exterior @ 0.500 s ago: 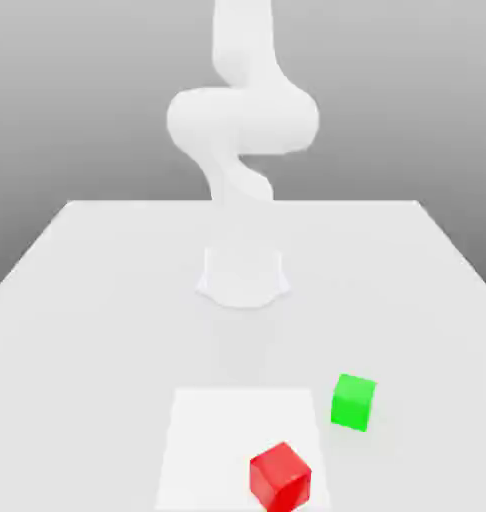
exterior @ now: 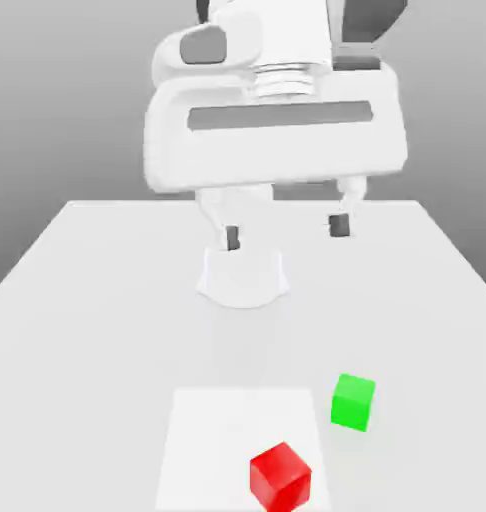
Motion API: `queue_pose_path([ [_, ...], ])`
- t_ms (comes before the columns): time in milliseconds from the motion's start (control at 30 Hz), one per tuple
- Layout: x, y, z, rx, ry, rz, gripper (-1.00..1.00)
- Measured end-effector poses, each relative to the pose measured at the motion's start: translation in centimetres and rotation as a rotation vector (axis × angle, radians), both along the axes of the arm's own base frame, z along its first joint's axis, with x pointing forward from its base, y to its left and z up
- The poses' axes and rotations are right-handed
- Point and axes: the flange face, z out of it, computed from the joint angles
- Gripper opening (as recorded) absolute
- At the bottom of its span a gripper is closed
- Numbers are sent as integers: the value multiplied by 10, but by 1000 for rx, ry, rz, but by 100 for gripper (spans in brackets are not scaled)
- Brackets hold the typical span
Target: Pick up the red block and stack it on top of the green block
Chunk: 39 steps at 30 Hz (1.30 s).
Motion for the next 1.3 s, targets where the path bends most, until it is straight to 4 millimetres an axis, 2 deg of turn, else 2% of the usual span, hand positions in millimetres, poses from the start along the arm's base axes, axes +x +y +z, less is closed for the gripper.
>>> queue_pose_path([
  [133,2,10,-76,-41,105,86,0],
  [300,-10,12,-168,-99,235,185,0],
  [467,-16,12,-240,-120,275,218,0],
  [500,-16,12,-253,-119,276,218,-100],
  [733,-17,12,-256,-120,278,218,-100],
  [900,-19,15,-202,-119,278,222,-100],
  [1000,-50,48,-184,-124,277,267,-100],
  [1067,-78,80,-175,-132,274,324,-100],
  [1133,-107,102,-168,-138,271,366,-100],
  [1233,-147,121,-162,-144,267,407,-100],
  [1300,-155,124,-174,-145,266,415,-100],
])
